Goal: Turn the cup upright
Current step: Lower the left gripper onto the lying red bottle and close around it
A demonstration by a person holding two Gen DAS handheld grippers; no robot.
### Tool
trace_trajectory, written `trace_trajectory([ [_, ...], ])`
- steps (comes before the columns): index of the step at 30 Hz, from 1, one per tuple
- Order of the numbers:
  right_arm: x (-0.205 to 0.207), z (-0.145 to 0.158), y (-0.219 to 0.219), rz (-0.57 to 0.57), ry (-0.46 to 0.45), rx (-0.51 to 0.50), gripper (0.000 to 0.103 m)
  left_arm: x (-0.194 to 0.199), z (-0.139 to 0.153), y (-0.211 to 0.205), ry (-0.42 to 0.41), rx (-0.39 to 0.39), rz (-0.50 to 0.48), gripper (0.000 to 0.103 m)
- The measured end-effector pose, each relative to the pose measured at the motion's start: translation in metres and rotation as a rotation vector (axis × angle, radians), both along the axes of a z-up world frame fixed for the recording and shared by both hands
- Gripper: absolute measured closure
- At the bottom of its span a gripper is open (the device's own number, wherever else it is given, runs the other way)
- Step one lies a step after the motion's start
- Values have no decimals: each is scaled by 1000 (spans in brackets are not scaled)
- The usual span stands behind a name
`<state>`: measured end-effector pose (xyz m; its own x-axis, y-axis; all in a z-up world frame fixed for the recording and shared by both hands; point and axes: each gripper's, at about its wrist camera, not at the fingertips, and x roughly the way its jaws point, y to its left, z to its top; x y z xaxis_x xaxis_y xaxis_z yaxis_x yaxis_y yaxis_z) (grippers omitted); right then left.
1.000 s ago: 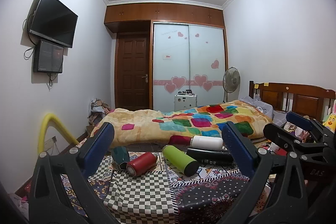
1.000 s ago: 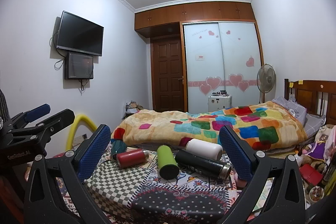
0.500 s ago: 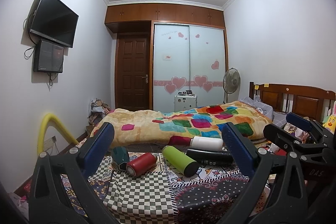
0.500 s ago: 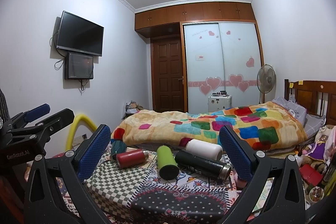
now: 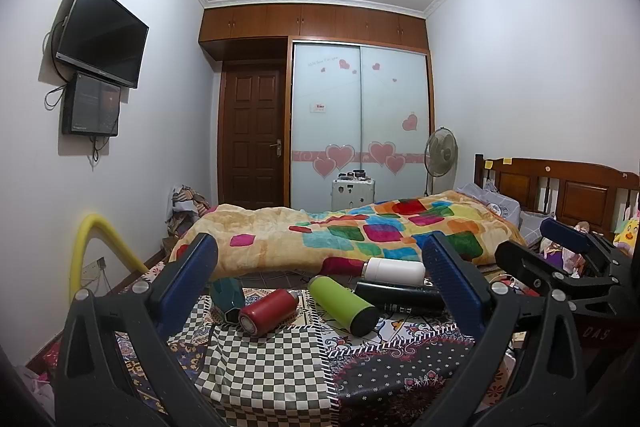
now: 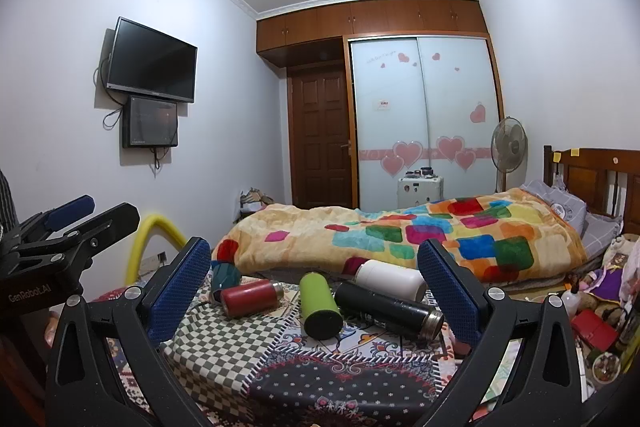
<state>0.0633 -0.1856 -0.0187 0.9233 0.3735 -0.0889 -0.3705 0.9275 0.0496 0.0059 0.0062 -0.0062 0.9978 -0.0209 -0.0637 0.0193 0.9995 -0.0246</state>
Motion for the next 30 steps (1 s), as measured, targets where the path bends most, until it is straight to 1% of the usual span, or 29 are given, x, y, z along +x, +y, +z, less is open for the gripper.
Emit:
trace_trajectory([
  [6,4,-3,2,0,6,-1,0,8,-5,1,19,3,-19,0],
  [9,11,-9,3,-13,12,-26,0,22,-15,7,63,24,-20,0],
  [10,12,-11,2,-17,15,-30,0,36,-22,10,113,53,-17,0],
  [14,35,-25,1,-24,69,-57,0,83,-45,25,271,114,-14,0],
  [15,44,-30,0,-22,89,-59,0,98,-52,30,316,129,-12,4],
  [18,59,-40,1,-25,120,-66,0,135,-67,41,425,167,-25,9],
  [21,81,-51,2,-26,155,-72,0,180,-83,57,528,177,-45,14],
  [23,93,-56,2,-20,176,-70,0,207,-93,64,591,182,-61,14],
  [25,109,-62,4,-9,205,-63,0,238,-106,68,653,204,-82,16],
  [26,113,-64,5,-5,216,-61,0,248,-112,70,672,213,-93,16],
  [28,128,-72,8,3,245,-62,0,275,-128,71,735,237,-127,20],
  [29,132,-75,9,5,256,-65,0,288,-134,72,772,249,-141,23],
  [30,136,-79,10,7,266,-69,0,299,-140,72,801,262,-147,28],
])
